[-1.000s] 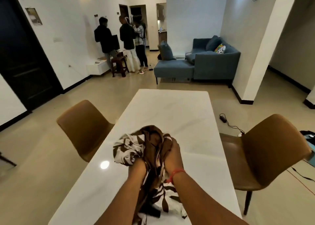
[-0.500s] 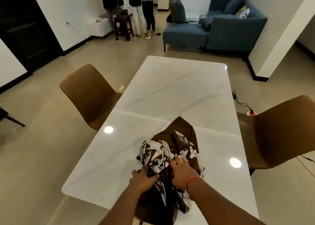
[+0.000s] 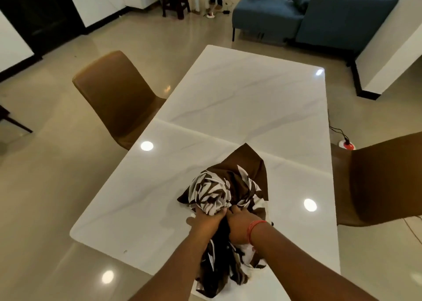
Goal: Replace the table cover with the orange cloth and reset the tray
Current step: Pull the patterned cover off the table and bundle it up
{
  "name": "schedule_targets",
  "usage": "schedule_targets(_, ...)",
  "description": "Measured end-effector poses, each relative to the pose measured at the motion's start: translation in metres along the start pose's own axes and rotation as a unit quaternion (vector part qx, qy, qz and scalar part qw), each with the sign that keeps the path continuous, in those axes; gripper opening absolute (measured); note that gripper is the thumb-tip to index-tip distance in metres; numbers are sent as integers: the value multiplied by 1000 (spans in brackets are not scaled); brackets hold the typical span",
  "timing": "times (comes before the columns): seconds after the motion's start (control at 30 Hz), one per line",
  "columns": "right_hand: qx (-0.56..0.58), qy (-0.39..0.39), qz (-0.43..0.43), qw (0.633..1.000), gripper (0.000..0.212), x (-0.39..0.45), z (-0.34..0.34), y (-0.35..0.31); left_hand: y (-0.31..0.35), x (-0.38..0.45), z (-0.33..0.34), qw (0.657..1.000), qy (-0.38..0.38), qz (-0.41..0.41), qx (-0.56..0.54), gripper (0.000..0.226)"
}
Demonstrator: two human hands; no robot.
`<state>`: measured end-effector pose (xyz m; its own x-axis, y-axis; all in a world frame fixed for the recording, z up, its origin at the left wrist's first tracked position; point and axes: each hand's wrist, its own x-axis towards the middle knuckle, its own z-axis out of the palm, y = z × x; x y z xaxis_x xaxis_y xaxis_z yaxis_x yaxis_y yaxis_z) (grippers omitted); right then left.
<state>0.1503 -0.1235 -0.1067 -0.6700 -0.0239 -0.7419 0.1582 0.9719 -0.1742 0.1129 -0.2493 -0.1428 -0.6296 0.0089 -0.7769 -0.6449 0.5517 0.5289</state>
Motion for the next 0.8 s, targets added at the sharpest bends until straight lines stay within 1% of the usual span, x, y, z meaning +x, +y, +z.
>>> schedule_targets(0.03, 18, -16, -28, 999, 75, -2, -8, 9, 0, 3, 3, 998, 28, -1, 48, 110)
schedule_targets(0.07, 56, -38, -46, 997, 67, -4, -19, 21, -2, 6, 6, 995, 49, 6, 90, 97)
schedule_targets(0.1, 93, -62, -54, 992, 62, -4, -32, 35, -5, 6, 8, 992, 65, 12, 111, 84)
schedule_targets(0.13, 119, -70, -59, 989, 62, -1, -45, 49, -8, 4, 7, 991, 71, 14, 112, 72)
schedule_targets(0.17, 137, -46, -59, 988, 66, 5, -56, 66, -9, 3, 8, 990, 76, 17, 116, 65)
schedule_targets(0.2, 131, 0, -53, 990, 73, 12, -65, 82, -12, 5, 9, 989, 82, 18, 121, 61)
schedule_targets(0.23, 108, 54, -37, 992, 84, 22, -69, 96, -14, 5, 11, 988, 91, 18, 127, 61)
schedule_targets(0.27, 79, 89, -4, 993, 95, 30, -69, 106, -13, 5, 12, 988, 96, 22, 123, 61)
schedule_targets(0.3, 66, 97, 28, 993, 103, 36, -66, 111, -10, 5, 13, 988, 97, 23, 120, 62)
schedule_targets(0.33, 59, 90, 43, 993, 107, 43, -60, 114, -10, 7, 14, 989, 98, 17, 110, 61)
schedule_targets(0.4, 34, 75, 33, 996, 108, 52, -49, 106, -11, 8, 16, 991, 104, 13, 88, 59)
schedule_targets(0.47, 49, 77, -24, 996, 104, 59, -36, 88, -15, 8, 17, 991, 99, 28, 82, 62)
schedule_targets(0.53, 97, 80, -66, 990, 98, 60, -23, 70, -20, 3, 16, 992, 104, 28, 70, 54)
schedule_targets(0.57, 137, 87, -77, 984, 88, 58, -15, 62, -23, -2, 14, 992, 105, 30, 55, 51)
schedule_targets(0.6, 190, 87, -84, 974, 73, 52, -10, 52, -27, -8, 12, 993, 111, 28, 31, 49)
schedule_targets(0.67, 315, 77, -111, 939, 40, 37, -4, 31, -41, -14, 6, 992, 110, 8, -68, 45)
schedule_targets(0.7, 362, 49, -122, 923, 37, 31, 1, 20, -52, -15, 3, 985, 120, 0, -120, 47)
schedule_targets(0.73, 397, 20, -126, 909, 41, 25, 5, 7, -68, -10, -1, 977, 128, -14, -170, 51)
schedule_targets(0.8, 412, 7, -133, 901, 46, 19, 16, -18, -77, -29, -20, 963, 139, -22, -230, 52)
